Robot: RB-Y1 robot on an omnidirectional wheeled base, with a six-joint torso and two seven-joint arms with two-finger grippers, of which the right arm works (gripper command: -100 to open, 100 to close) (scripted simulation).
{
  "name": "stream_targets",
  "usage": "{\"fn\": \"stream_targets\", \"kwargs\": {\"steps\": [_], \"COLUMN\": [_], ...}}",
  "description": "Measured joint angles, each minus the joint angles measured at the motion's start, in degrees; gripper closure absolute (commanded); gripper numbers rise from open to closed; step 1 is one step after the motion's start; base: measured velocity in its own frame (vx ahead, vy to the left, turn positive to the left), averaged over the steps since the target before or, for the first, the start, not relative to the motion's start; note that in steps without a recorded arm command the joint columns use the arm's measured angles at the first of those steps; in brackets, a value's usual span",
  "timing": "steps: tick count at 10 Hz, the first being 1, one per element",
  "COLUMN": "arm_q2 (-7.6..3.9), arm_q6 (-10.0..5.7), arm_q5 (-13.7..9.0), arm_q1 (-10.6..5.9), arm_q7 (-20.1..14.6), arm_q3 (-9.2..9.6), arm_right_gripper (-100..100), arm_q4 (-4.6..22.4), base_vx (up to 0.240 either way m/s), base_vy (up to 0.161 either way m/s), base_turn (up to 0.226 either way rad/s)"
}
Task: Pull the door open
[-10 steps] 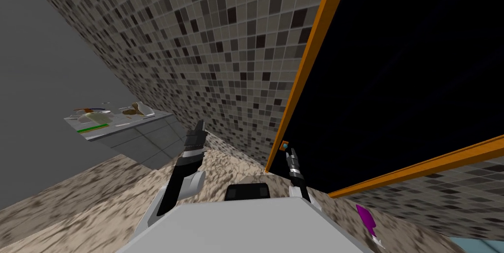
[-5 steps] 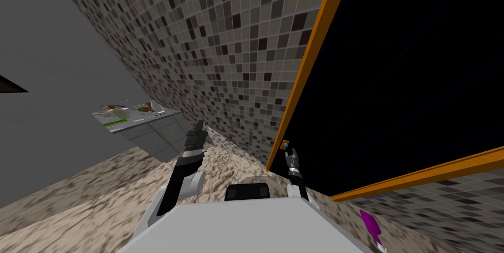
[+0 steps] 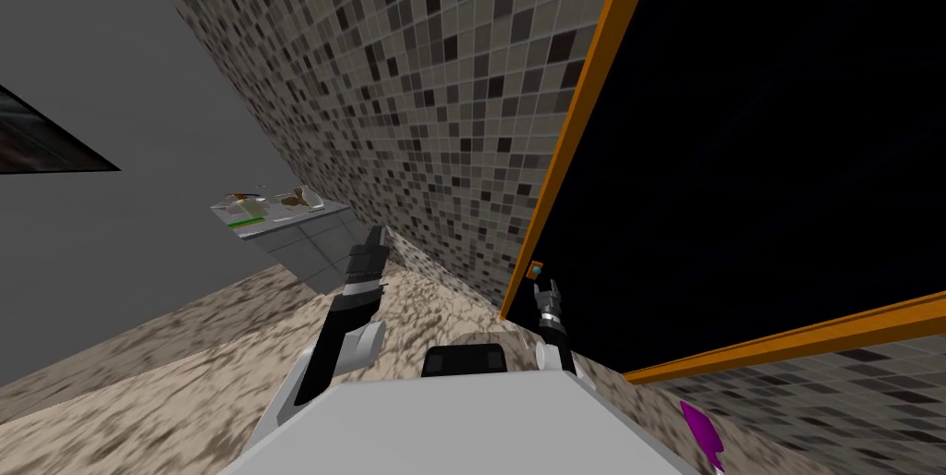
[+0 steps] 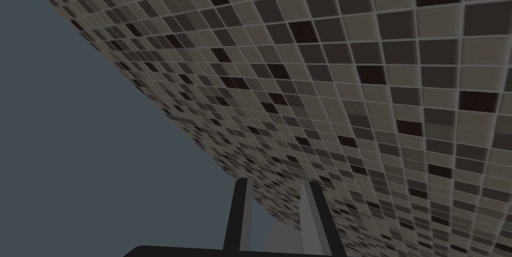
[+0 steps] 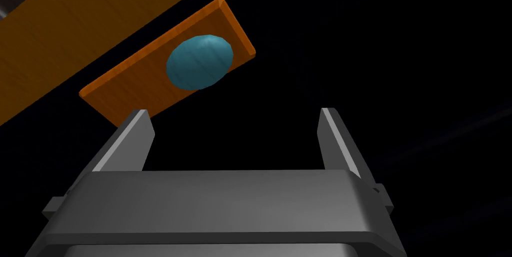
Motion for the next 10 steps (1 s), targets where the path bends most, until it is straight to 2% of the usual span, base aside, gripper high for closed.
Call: {"fn": "stream_targets", "kwargs": {"steps": [10], "arm_q2": [1.58], "arm_q6": [1.57], "arm_q5": [-6.70], "arm_q1": [-0.91], "arm_q7": [-14.25], "arm_q3": [0.61], "arm_right_gripper": [-100], "arm_q4": [-0.80], "base_vx": [-0.054], "base_vy": [-0.014], "base_turn": [0.076]}}
